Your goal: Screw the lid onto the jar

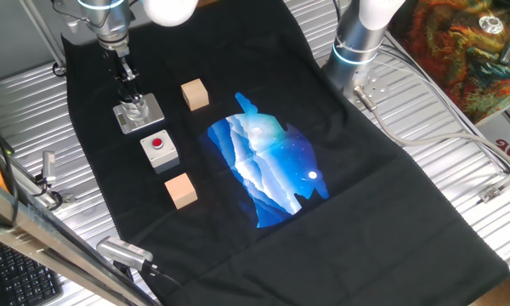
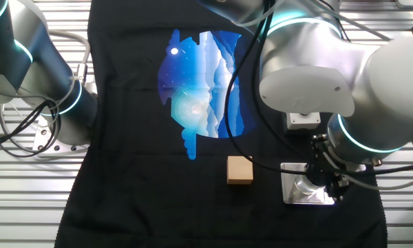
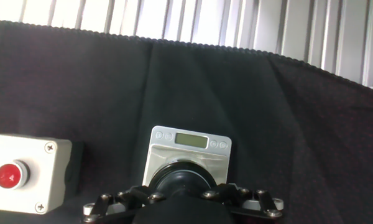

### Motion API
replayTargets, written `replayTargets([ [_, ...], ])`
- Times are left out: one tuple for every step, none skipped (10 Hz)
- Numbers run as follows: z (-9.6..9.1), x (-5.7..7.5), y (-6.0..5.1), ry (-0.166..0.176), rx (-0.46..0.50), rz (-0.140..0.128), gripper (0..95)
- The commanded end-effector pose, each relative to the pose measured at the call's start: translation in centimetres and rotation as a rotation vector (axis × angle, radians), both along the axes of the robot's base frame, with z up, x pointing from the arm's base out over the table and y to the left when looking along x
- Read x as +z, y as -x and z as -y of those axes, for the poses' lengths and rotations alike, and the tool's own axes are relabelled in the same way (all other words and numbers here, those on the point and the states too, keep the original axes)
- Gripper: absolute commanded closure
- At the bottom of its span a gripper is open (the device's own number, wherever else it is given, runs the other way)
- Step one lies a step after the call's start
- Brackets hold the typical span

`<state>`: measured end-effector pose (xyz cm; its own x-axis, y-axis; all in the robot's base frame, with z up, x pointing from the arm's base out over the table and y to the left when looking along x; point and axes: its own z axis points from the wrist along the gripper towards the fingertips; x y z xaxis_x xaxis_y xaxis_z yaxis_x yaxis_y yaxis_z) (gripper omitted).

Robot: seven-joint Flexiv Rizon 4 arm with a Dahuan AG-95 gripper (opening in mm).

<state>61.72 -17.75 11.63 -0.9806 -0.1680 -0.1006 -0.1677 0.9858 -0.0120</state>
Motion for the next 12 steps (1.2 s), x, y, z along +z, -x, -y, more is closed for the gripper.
replayTargets([
  [0.02, 0.09, -0.06, -0.001, 0.004, -0.001, 19.0],
  [0.02, 0.09, -0.06, -0.002, 0.005, -0.002, 19.0],
  [0.02, 0.09, -0.06, -0.001, 0.006, -0.002, 19.0],
  [0.02, 0.09, -0.06, -0.001, 0.007, -0.004, 19.0],
  [0.02, 0.09, -0.05, -0.001, 0.007, -0.004, 19.0],
  [0.02, 0.09, -0.05, -0.001, 0.008, -0.005, 19.0],
  [0.02, 0.09, -0.05, -0.001, 0.008, -0.005, 19.0],
  [0.02, 0.09, -0.06, -0.001, 0.008, -0.006, 19.0],
  [0.01, 0.08, -0.06, -0.001, 0.009, -0.007, 19.0],
  [0.0, 0.07, -0.06, -0.001, 0.009, -0.007, 19.0],
  [-0.03, 0.05, -0.07, -0.001, 0.01, -0.008, 19.0],
  [-0.04, 0.05, -0.07, -0.001, 0.012, -0.008, 19.0],
])
